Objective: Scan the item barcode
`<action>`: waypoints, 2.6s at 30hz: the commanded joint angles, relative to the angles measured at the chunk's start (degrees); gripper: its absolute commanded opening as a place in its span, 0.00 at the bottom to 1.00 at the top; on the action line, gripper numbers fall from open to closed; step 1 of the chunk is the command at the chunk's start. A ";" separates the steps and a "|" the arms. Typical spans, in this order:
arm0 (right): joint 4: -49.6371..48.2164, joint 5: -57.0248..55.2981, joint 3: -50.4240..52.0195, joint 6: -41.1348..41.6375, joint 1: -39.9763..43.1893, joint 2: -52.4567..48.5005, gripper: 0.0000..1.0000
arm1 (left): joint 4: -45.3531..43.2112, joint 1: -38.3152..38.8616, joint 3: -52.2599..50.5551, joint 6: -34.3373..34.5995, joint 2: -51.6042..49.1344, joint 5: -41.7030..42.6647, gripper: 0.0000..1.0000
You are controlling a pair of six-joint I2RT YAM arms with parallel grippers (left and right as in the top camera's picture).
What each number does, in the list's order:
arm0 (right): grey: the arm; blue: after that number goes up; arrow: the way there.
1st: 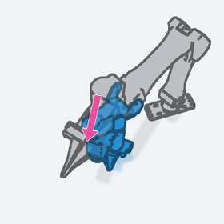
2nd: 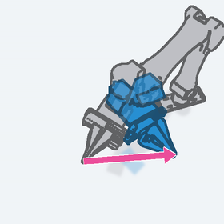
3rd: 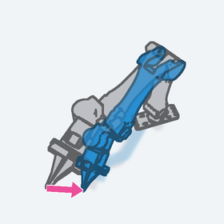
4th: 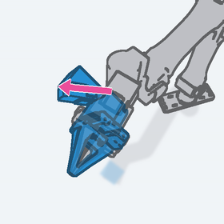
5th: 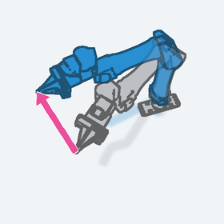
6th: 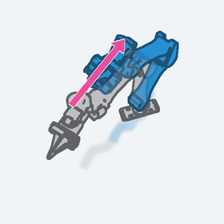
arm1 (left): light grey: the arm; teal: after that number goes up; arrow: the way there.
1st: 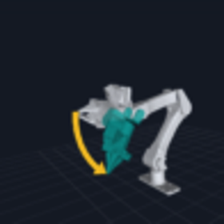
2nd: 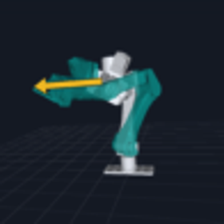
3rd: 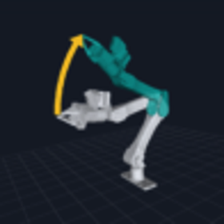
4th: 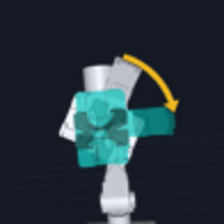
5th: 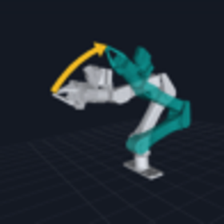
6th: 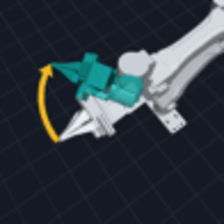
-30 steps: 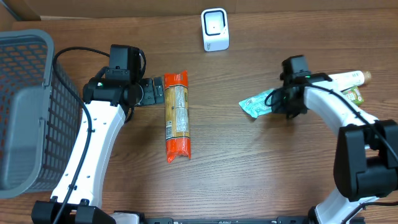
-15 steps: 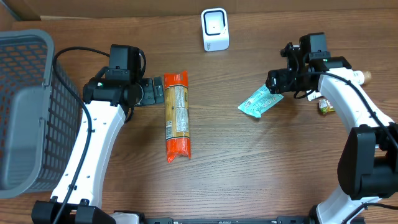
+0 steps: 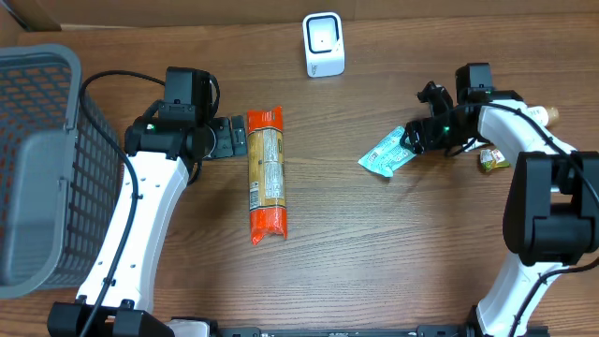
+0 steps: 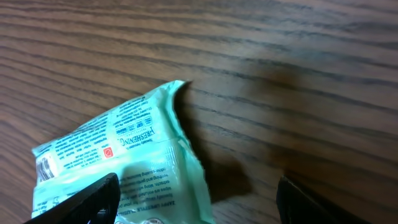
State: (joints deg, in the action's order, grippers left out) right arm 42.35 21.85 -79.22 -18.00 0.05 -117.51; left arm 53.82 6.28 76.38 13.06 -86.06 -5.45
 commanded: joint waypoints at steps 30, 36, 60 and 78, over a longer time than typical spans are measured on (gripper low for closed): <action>8.39 30.97 -6.16 7.26 -0.76 2.14 0.04 | -0.09 0.11 0.26 -1.29 -0.09 -0.52 1.00; 0.87 13.22 -6.16 15.89 -6.23 16.76 0.04 | -0.09 0.11 0.26 -1.29 -0.09 -0.52 1.00; -73.18 -44.63 -6.14 -50.40 -26.25 0.61 0.04 | -0.09 0.11 0.26 -1.29 -0.09 -0.52 1.00; -82.16 -31.36 -8.83 -67.54 -26.56 -11.52 0.04 | -0.09 0.11 0.26 -1.29 -0.09 -0.50 1.00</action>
State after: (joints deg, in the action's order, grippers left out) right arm -38.94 -10.92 -84.66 -84.36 -26.30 -126.04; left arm 53.84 6.28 76.31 13.06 -86.06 -5.45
